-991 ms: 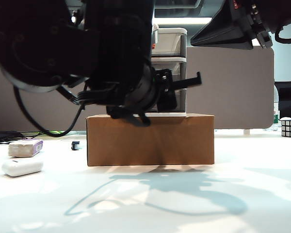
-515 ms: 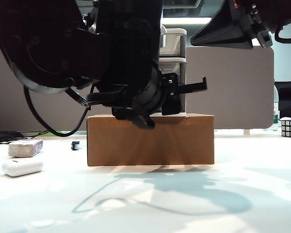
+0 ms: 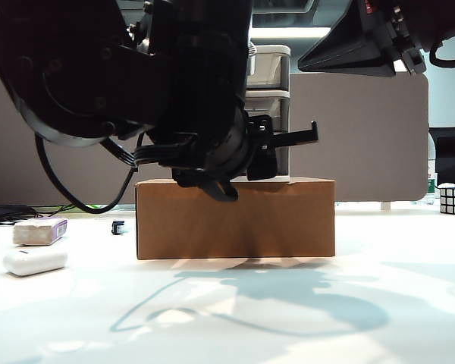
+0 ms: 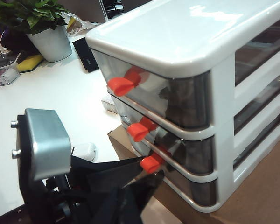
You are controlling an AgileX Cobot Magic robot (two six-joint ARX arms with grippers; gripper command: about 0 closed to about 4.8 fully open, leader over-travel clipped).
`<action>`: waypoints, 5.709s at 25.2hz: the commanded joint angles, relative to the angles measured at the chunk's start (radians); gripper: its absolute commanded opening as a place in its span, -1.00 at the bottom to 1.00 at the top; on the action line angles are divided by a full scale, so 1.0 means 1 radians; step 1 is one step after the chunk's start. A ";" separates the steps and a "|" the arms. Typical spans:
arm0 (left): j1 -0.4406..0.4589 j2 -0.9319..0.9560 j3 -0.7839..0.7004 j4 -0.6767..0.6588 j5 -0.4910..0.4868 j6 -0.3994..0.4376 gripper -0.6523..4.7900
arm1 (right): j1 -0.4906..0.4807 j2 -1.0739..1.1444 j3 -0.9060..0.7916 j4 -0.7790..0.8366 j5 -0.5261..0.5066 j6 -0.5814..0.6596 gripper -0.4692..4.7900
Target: Open the third layer of the drawer on the table, pick up the earphone case on the table and put it in, and finally close the drawer.
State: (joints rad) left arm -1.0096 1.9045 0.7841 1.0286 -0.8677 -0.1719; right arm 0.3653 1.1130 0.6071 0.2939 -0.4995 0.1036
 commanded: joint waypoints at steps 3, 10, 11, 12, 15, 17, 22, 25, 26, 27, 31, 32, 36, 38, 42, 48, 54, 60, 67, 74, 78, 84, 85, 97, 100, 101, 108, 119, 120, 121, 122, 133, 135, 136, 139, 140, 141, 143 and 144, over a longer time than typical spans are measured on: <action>0.002 -0.002 0.004 0.005 -0.007 0.003 -0.49 | 0.002 -0.002 0.005 0.016 0.001 -0.003 -0.84; 0.000 -0.002 0.004 0.005 -0.008 0.003 -0.78 | 0.003 0.013 0.005 0.063 0.011 -0.001 -0.84; 0.000 -0.002 0.004 0.005 -0.008 0.002 -0.78 | 0.004 0.022 0.006 0.082 0.011 0.001 -0.84; -0.003 -0.002 0.004 0.005 -0.010 0.001 -0.78 | 0.006 0.032 0.006 0.097 0.011 0.001 -0.84; -0.013 -0.003 0.004 0.005 -0.011 0.000 -0.78 | 0.016 0.084 0.008 0.162 0.007 0.001 -0.84; -0.023 -0.003 0.004 0.005 -0.012 0.000 -0.78 | 0.019 0.132 0.008 0.213 0.007 0.001 -0.84; -0.029 -0.003 0.003 0.005 -0.037 0.000 -0.78 | 0.019 0.183 0.027 0.257 0.007 0.001 -0.84; -0.038 -0.003 0.003 0.005 -0.043 0.001 -0.78 | 0.019 0.215 0.055 0.257 0.005 0.001 -0.84; -0.039 -0.004 0.003 0.005 -0.058 0.004 -0.78 | 0.019 0.226 0.067 0.256 0.003 0.001 -0.84; -0.043 -0.005 0.003 0.004 -0.064 0.004 -0.78 | 0.019 0.237 0.076 0.256 0.002 0.001 -0.84; -0.068 -0.005 0.003 0.004 -0.091 0.007 -0.78 | 0.019 0.273 0.113 0.256 0.000 0.001 -0.84; -0.084 -0.005 0.002 0.000 -0.113 0.008 -0.78 | 0.019 0.282 0.124 0.257 0.000 0.001 -0.84; -0.124 -0.010 -0.026 0.006 -0.166 0.006 -0.78 | 0.019 0.286 0.133 0.257 0.011 0.000 -0.84; -0.141 -0.019 -0.043 0.006 -0.180 -0.002 -0.78 | 0.019 0.286 0.133 0.256 0.011 0.000 -0.84; -0.219 -0.035 -0.067 0.005 -0.236 -0.020 -0.78 | 0.019 0.286 0.133 0.257 0.011 0.001 -0.84; -0.277 -0.035 -0.067 -0.002 -0.285 -0.020 -0.78 | 0.019 0.286 0.133 0.257 0.009 0.001 -0.84; -0.299 -0.035 -0.073 -0.007 -0.325 -0.018 -0.56 | 0.019 0.286 0.133 0.257 0.006 0.001 -0.84; -0.303 -0.105 -0.121 -0.023 -0.323 -0.016 0.26 | 0.019 0.286 0.133 0.256 0.000 0.001 -0.84; -0.449 -0.517 -0.324 -0.287 -0.289 -0.019 0.24 | 0.018 0.286 0.133 0.227 -0.031 0.001 -0.84; -0.299 -1.136 -0.404 -0.982 0.132 -0.142 -0.16 | 0.019 0.285 0.133 0.182 -0.085 0.002 -0.84; 0.027 -1.381 -0.404 -1.271 0.459 -0.130 -0.16 | 0.017 0.285 0.132 0.175 -0.091 0.017 -0.84; 0.451 -1.489 -0.407 -1.338 0.714 -0.212 0.02 | 0.018 0.284 0.132 0.174 -0.091 0.029 -0.84; 0.485 -1.492 -0.418 -1.303 0.733 -0.197 0.01 | 0.018 0.284 0.132 0.174 -0.091 0.040 -0.84; 0.713 -1.061 -0.493 -0.958 1.073 0.431 0.75 | 0.017 0.285 0.132 0.146 -0.128 0.060 -0.84; 0.714 -0.975 -0.493 -0.885 1.066 0.464 0.75 | 0.017 0.284 0.132 0.135 -0.132 0.060 -0.84; 0.714 -0.951 -0.493 -0.862 1.066 0.473 0.75 | 0.017 0.284 0.132 0.128 -0.132 0.060 -0.84; 0.756 -0.754 -0.453 -0.794 1.059 0.495 0.74 | 0.017 0.284 0.132 0.090 -0.132 0.049 -0.84; 0.922 -0.661 -0.424 -0.781 1.291 0.523 0.72 | 0.017 0.284 0.132 0.092 -0.131 0.044 -0.84; 0.922 -0.650 -0.424 -0.779 1.291 0.532 0.72 | 0.017 0.284 0.132 0.092 -0.132 0.044 -0.84; 0.925 -0.640 -0.424 -0.779 1.291 0.541 0.72 | 0.017 0.284 0.132 0.092 -0.132 0.044 -0.84; 0.925 -0.625 -0.424 -0.774 1.284 0.542 0.72 | 0.017 0.284 0.132 0.092 -0.132 0.044 -0.84; 0.925 -0.470 -0.384 -0.724 1.276 0.542 0.72 | 0.017 0.284 0.132 0.092 -0.131 0.044 -0.84; 0.925 -0.451 -0.371 -0.724 1.276 0.542 0.69 | 0.017 0.284 0.132 0.091 -0.131 0.044 -0.84; 0.925 -0.447 -0.368 -0.727 1.276 0.542 0.69 | 0.017 0.284 0.132 0.092 -0.131 0.044 -0.84; 0.925 -0.445 -0.368 -0.729 1.284 0.542 0.48 | 0.017 0.284 0.132 0.092 -0.130 0.042 -0.84; 0.925 -0.445 -0.367 -0.729 1.307 0.542 0.23 | 0.017 0.284 0.132 0.092 -0.130 0.042 -0.84; 0.925 -0.445 -0.367 -0.731 1.314 0.542 0.14 | 0.017 0.284 0.132 0.092 -0.130 0.042 -0.84; 0.925 -0.444 -0.368 -0.735 1.318 0.542 -0.01 | 0.017 0.284 0.132 0.092 -0.130 0.042 -0.84; 0.925 -0.443 -0.367 -0.737 1.318 0.542 -0.01 | 0.017 0.284 0.132 0.092 -0.130 0.042 -0.84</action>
State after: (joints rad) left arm -0.0872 1.4597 0.4156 0.3077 0.4404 0.3695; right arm 0.3820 1.4017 0.7334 0.3752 -0.6289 0.1486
